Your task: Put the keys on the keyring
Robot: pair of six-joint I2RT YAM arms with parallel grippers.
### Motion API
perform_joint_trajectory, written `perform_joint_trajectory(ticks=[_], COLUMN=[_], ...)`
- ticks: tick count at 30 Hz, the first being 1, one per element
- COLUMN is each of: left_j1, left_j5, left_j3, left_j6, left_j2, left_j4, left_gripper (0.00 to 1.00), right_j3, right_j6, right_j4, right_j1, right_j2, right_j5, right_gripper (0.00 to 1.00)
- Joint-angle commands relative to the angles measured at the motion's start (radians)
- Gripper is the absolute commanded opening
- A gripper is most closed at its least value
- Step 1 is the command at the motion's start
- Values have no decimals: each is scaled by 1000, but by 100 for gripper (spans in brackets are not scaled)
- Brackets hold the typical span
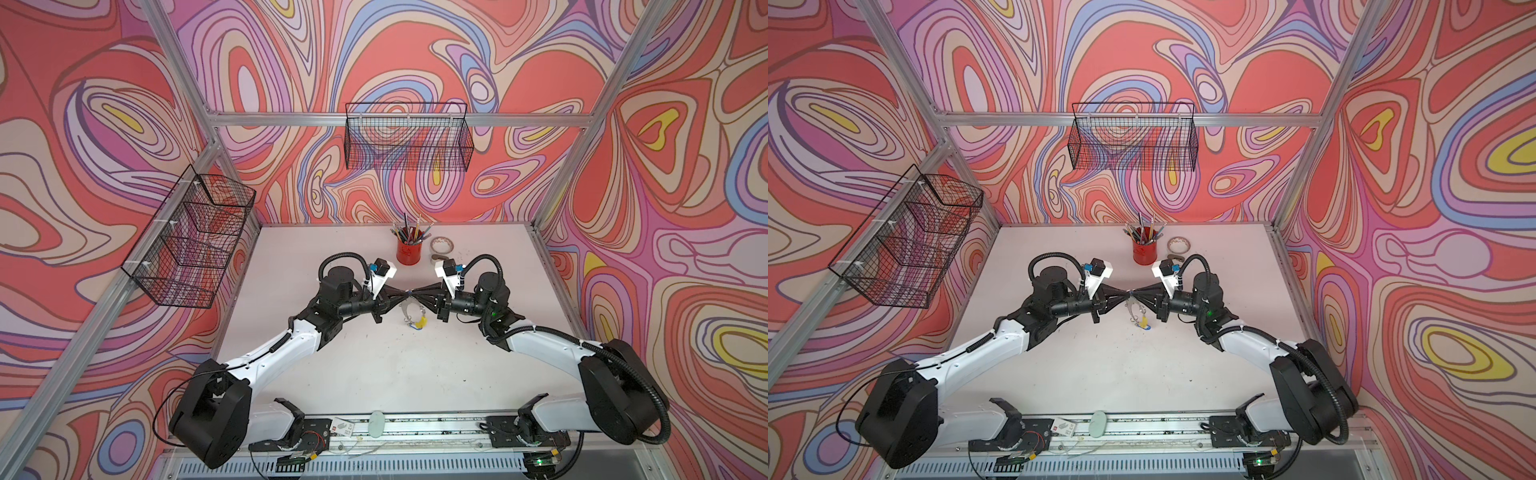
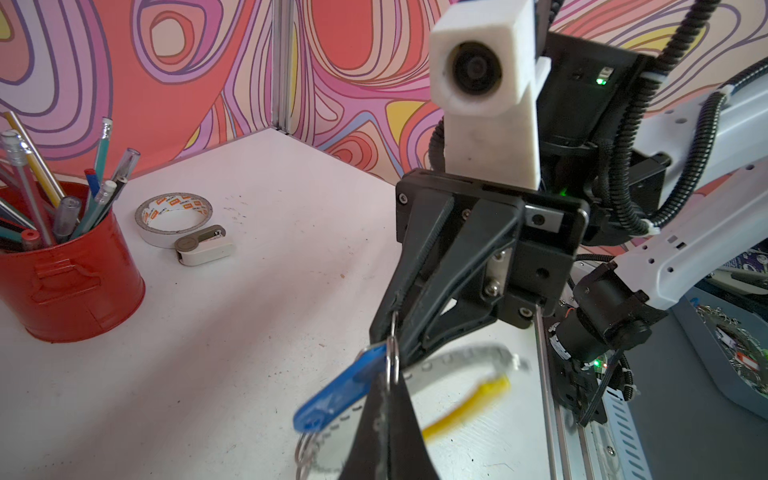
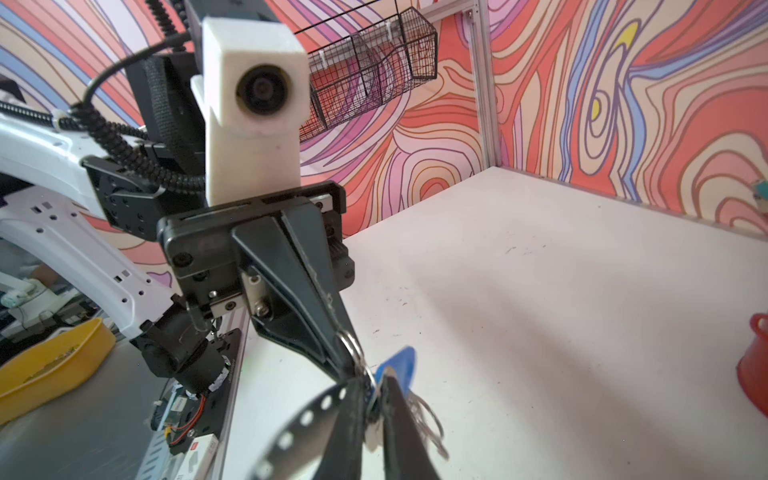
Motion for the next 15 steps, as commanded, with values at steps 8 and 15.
perform_joint_trajectory(ticks=[8,15], left_j1=[-2,-8], left_j5=[-29,-62], left_j3=[-11,-29], left_j6=[-95,-172], left_j2=[0,-20], left_j4=[144,251], left_gripper=[0,0], right_j3=[17,22], right_j6=[-9,-18], right_j4=[-18,-56], right_j1=[5,6], right_j2=[37,73], right_j5=[-21,5], right_gripper=[0,0])
